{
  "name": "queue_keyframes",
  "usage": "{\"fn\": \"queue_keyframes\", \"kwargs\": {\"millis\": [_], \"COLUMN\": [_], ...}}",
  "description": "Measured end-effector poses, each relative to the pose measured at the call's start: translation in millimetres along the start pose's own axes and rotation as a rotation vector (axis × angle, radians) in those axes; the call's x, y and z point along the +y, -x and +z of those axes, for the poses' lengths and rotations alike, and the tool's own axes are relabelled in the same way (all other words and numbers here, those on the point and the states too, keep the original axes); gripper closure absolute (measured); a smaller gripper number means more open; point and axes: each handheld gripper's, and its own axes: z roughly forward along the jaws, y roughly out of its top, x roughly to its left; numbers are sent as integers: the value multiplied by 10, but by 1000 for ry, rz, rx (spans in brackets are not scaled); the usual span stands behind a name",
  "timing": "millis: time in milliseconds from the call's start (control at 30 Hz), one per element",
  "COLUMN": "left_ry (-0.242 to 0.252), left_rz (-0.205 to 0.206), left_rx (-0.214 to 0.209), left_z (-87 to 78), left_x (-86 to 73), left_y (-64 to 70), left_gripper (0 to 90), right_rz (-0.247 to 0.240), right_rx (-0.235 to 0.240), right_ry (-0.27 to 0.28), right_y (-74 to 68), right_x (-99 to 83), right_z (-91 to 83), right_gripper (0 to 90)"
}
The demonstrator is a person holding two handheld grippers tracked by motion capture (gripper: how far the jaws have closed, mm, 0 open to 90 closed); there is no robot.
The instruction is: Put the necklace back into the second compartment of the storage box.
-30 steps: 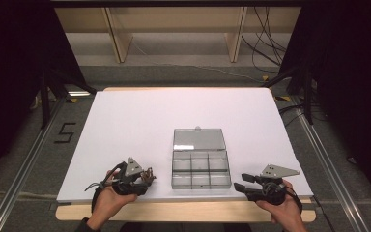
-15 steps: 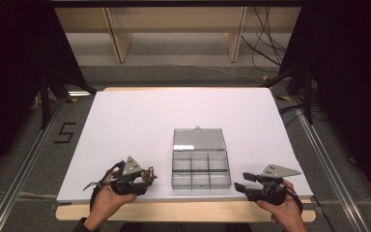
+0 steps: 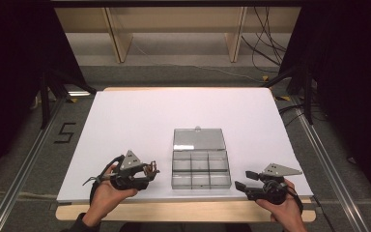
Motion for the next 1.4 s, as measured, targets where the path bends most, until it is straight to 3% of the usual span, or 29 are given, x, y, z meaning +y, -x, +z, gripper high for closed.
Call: {"fn": "queue_keyframes", "kwargs": {"millis": [33, 67, 100, 200, 333, 367, 400, 433, 467, 600, 733, 933, 967, 1067, 1100, 1133, 1167, 1400], "left_ry": [0, 18, 26, 32, 26, 27, 24, 27, 27, 8, -7, -42, -52, -56, -59, -58, -68, -98], "left_rz": [0, -40, -15, -26, -2, 14, 18, -4, -3, 13, 32, 47, 57, 54, 53, 78, 47, 80], "left_rx": [0, -3, -4, -28, -46, -53, -63, -73, -83, -116, -132, -154, -150, -135, -150, -27, -168, -177], "left_z": [0, 4, 0, 9, 75, 101, 127, 158, 191, 316, 460, 688, 747, 808, 838, 838, 928, 1068], "left_x": [0, 35, 86, 224, 378, 412, 443, 470, 500, 621, 750, 849, 865, 873, 877, 888, 891, 949], "left_y": [0, 38, 35, 59, 106, 114, 127, 153, 167, 249, 310, 388, 408, 415, 420, 408, 444, 513], "left_gripper": [527, 527, 527, 526, 527, 527, 526, 526, 526, 527, 526, 526, 527, 526, 526, 526, 526, 526], "right_rz": [0, 39, 46, 48, 5, 40, 21, 11, 32, 2, 15, 3, 36, 6, 12, 12, 12, 10], "right_rx": [0, 15, 18, 17, 5, 7, 5, 2, 8, -14, 9, -4, -6, 2, 13, 13, 15, 15], "right_ry": [0, 0, 6, -6, 15, 0, 14, 24, 6, 23, 20, 21, 5, 19, 20, 20, 23, 23], "right_y": [0, -22, -24, -24, 9, -14, 2, 18, 14, 30, 26, 32, 8, 29, 26, 26, 25, 27], "right_x": [0, -8, -10, -11, -11, -13, -14, -18, -19, -24, -30, -30, -34, -32, -33, -33, -35, -34], "right_z": [0, 6, 7, -6, -9, -19, -16, -16, -25, -29, -28, -35, -43, -29, -23, -23, -17, -20], "right_gripper": [343, 344, 344, 347, 349, 349, 349, 349, 349, 352, 354, 357, 357, 360, 360, 360, 361, 363]}}
